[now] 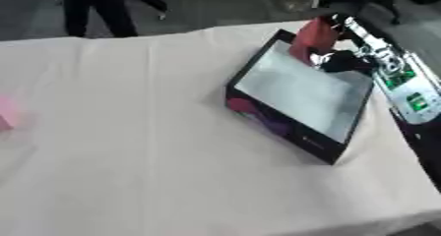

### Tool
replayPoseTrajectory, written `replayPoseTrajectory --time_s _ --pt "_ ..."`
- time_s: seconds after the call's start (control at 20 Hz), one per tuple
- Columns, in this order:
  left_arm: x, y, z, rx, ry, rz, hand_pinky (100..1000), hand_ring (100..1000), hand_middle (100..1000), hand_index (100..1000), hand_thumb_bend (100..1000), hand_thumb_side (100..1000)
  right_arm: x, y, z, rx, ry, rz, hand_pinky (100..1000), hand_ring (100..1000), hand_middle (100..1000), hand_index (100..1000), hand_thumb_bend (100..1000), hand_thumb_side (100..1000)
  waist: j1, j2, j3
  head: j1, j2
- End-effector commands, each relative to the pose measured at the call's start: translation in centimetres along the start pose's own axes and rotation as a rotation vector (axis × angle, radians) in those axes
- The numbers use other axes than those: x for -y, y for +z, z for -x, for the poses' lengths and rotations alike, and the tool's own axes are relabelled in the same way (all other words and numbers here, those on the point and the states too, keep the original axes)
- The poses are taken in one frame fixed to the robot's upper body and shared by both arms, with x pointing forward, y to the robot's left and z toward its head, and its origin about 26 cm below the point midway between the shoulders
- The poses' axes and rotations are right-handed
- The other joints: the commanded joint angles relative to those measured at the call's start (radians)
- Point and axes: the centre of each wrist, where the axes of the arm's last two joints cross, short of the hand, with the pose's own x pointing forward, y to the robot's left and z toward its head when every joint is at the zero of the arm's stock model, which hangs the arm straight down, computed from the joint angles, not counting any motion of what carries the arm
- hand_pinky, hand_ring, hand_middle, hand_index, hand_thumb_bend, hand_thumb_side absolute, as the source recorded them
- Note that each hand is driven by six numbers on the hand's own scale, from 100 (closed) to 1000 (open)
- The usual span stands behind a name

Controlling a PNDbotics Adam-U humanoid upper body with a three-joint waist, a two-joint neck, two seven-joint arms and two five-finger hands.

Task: Pick up the objects with one hand, pass them to the other hand, and then place them into the box on the other side of the table.

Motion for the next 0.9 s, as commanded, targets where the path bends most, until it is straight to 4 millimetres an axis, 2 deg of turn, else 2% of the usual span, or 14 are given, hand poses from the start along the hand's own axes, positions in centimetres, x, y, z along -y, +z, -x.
replayPoseTrajectory --time_s 0.05,0.2,0.3,0.35,0.55,0.7,0.9 --pt "-1.2 -0.7 -0.6 0.032 -0.008 -0.034 690 616 705 865 887 112 1.9 0.2 0.1 0.000 0.060 0.017 905 968 621 790 100 131 0.012 -0.019 0.004 -0.003 -0.011" --pt "-1.3 -0.8 -0.4 0.023 -0.005 -0.038 690 617 705 865 890 114 1.1 0.3 0.7 0.012 0.128 -0.063 945 1000 757 895 116 125 0.015 -0.019 0.005 0.003 0.001" --pt "-1.4 -0.8 -0.4 0.019 -0.006 -0.043 690 617 705 866 890 114 1.5 0.4 0.9 0.029 0.176 -0.092 971 1000 807 933 183 135 0.015 -0.019 0.004 0.009 0.009" --pt "-1.4 -0.8 -0.3 0.018 -0.007 -0.046 690 616 704 865 891 111 1.7 0.5 1.1 0.038 0.200 -0.108 1000 1000 842 980 295 176 0.016 -0.019 0.004 0.011 0.012" --pt "-1.4 -0.9 -0.3 0.012 -0.005 -0.052 690 616 703 866 892 110 2.5 0.7 1.6 0.052 0.284 -0.159 1000 1000 885 1000 432 193 0.016 -0.018 0.003 0.016 0.019" --pt "-1.4 -0.8 -0.2 0.011 -0.003 -0.051 690 616 702 866 895 109 2.6 0.8 1.9 0.051 0.334 -0.180 1000 1000 913 1000 414 107 0.015 -0.019 0.005 0.018 0.022" --pt "-1.4 -0.8 -0.2 0.010 -0.003 -0.050 697 616 701 866 893 110 2.4 0.7 1.8 0.064 0.381 -0.193 1000 1000 938 1000 394 100 0.014 -0.019 0.005 0.020 0.025"
